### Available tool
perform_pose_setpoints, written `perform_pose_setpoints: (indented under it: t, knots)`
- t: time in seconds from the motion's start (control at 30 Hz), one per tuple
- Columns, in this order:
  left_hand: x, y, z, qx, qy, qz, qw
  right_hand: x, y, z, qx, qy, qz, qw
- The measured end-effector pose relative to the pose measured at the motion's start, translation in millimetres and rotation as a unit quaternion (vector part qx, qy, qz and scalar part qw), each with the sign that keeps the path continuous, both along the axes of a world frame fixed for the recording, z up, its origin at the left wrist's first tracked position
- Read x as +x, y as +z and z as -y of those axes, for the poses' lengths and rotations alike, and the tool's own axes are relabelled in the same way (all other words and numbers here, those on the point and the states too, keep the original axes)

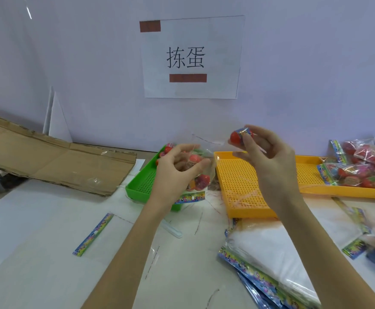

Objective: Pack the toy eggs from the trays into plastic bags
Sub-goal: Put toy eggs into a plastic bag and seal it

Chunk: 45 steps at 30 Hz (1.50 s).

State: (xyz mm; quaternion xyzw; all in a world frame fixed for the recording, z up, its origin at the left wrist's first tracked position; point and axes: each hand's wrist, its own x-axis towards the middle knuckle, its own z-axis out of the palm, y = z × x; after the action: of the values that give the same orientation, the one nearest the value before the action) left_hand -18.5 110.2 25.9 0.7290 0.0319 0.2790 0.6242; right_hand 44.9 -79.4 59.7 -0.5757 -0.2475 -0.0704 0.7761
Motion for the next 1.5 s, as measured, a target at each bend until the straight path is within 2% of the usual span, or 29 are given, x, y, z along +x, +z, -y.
perform_pose_setpoints:
  t: [0.07, 0.2, 0.27, 0.47, 0.73, 0.83, 0.97, 1.17, 1.23, 1.33, 1.4, 1.5]
  knots:
    - [-1.1, -0.5, 3.8, 0.030, -0.010, 0.006, 0.999, -3.2, 5.3, -0.5, -0.032, 0.006, 0.059, 0.998]
    - [-0.5, -0.9, 7.7, 0.065, -0.015, 0.017, 0.998, -2.1, -1.3, -2.3, -0.176, -0.052, 0.160, 0.970]
    - [0.0, -1.8, 7.5, 0.075, -0.026, 0.021, 0.997, 1.2, -5.1, -1.7, -0.221, -0.074, 0.172, 0.957]
    - [-1.0, -1.9, 10.2, 0.103, -0.081, 0.048, 0.990, 6.4, -5.3, 3.5, -0.262, -0.105, 0.188, 0.941]
    - [-1.0, -4.7, 11.5, 0.152, -0.068, 0.042, 0.985, 10.4, -2.7, 12.2, -0.343, -0.028, 0.211, 0.915]
    - [-0.2, -5.4, 12.3, 0.136, -0.069, 0.034, 0.988, 6.3, -0.6, 11.0, -0.362, -0.051, 0.243, 0.899]
    - [0.8, -4.9, 12.5, 0.087, -0.067, 0.025, 0.994, 4.0, 1.3, 9.5, -0.364, -0.058, 0.250, 0.895]
    - [-0.6, -2.8, 13.6, 0.038, -0.078, 0.018, 0.996, 6.9, -8.0, 7.0, -0.430, -0.164, 0.268, 0.846]
    - [-1.1, -2.7, 14.0, 0.035, -0.079, 0.011, 0.996, 5.7, -7.6, 5.1, -0.432, -0.167, 0.245, 0.852]
    - [-0.8, -2.4, 16.2, 0.004, -0.072, 0.010, 0.997, 3.5, -5.7, 3.9, -0.406, -0.114, 0.195, 0.885]
    - [0.6, -1.6, 17.4, -0.061, -0.057, 0.006, 0.997, 1.8, -3.7, 2.4, -0.351, -0.088, 0.154, 0.920]
    - [2.3, 1.7, 17.1, -0.151, -0.048, 0.012, 0.987, -1.7, -3.3, -2.3, -0.280, -0.050, 0.021, 0.958]
